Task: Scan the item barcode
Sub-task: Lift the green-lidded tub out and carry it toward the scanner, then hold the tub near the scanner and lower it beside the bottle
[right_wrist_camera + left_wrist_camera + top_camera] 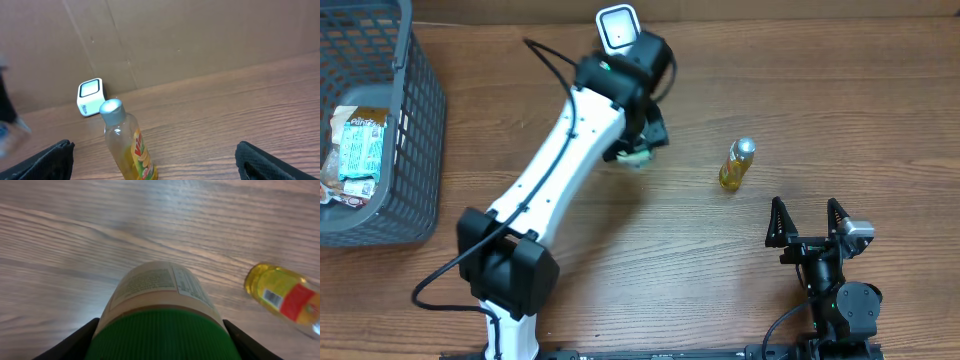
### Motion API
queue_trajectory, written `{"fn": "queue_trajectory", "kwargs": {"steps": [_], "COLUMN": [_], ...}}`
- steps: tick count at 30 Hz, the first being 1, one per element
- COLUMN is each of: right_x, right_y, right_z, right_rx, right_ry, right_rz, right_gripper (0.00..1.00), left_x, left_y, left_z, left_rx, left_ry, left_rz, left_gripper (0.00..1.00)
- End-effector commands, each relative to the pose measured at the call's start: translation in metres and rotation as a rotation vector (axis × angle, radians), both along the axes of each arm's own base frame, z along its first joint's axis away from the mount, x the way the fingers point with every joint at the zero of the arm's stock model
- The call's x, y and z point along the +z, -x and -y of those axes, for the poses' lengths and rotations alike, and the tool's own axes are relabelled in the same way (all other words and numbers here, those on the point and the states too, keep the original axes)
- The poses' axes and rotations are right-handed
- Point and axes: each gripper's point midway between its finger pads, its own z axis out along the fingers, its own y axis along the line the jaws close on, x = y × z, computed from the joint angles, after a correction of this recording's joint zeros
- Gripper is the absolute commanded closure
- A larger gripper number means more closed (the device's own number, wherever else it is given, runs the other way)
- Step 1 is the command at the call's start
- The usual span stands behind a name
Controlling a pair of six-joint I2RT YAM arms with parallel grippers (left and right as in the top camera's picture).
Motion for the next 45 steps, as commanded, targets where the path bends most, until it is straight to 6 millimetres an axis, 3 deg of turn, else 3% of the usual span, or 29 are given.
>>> {"fn": "queue_trajectory", "kwargs": {"steps": [1,11,16,22,24,27,32,38,41,45], "right_x": [-0.002,-0.002,-0.002,-0.002,-0.002,-0.002,-0.002,-0.002,-0.002,-0.002], "right_y": [0.000,0.000,0.000,0.000,0.000,0.000,0.000,0.000,0.000,0.000], "right_z": [0.001,0.001,0.001,0.001,0.001,0.001,0.001,0.001,0.001,0.001], "right_rx": [-0.001,-0.001,-0.001,-0.001,-0.002,-0.001,-0.001,-0.001,-0.002,-0.001], "right_ry": [0.004,0.004,0.004,0.004,0.004,0.004,0.004,0.004,0.004,0.004], "right_rz": [0.004,0.004,0.004,0.004,0.004,0.004,0.004,0.004,0.004,0.004], "right_gripper": [0.00,0.00,0.00,0.00,0.00,0.00,0.00,0.00,0.00,0.00], "left_x": [-0.021,-0.081,-0.099,-0.102,-0.102,-0.102,-0.102,-0.101,-0.100,-0.100], "left_y": [0.009,0.022,0.024,0.025,0.025,0.025,0.025,0.019,0.017,0.019], "left_z": [0.010,0.020,0.020,0.019,0.019,0.019,0.019,0.021,0.023,0.025], "left_rx": [0.060,0.095,0.094,0.092,0.092,0.075,0.058,-0.043,-0.062,-0.068], "left_ry": [-0.004,-0.013,-0.007,-0.009,-0.009,-0.011,-0.014,-0.017,-0.016,-0.008], "left_rz": [0.001,-0.005,-0.003,-0.005,-0.005,-0.004,-0.003,0.029,0.036,0.031], "left_gripper": [0.39,0.39,0.38,0.31,0.19,0.15,0.00,0.01,0.12,0.18]}}
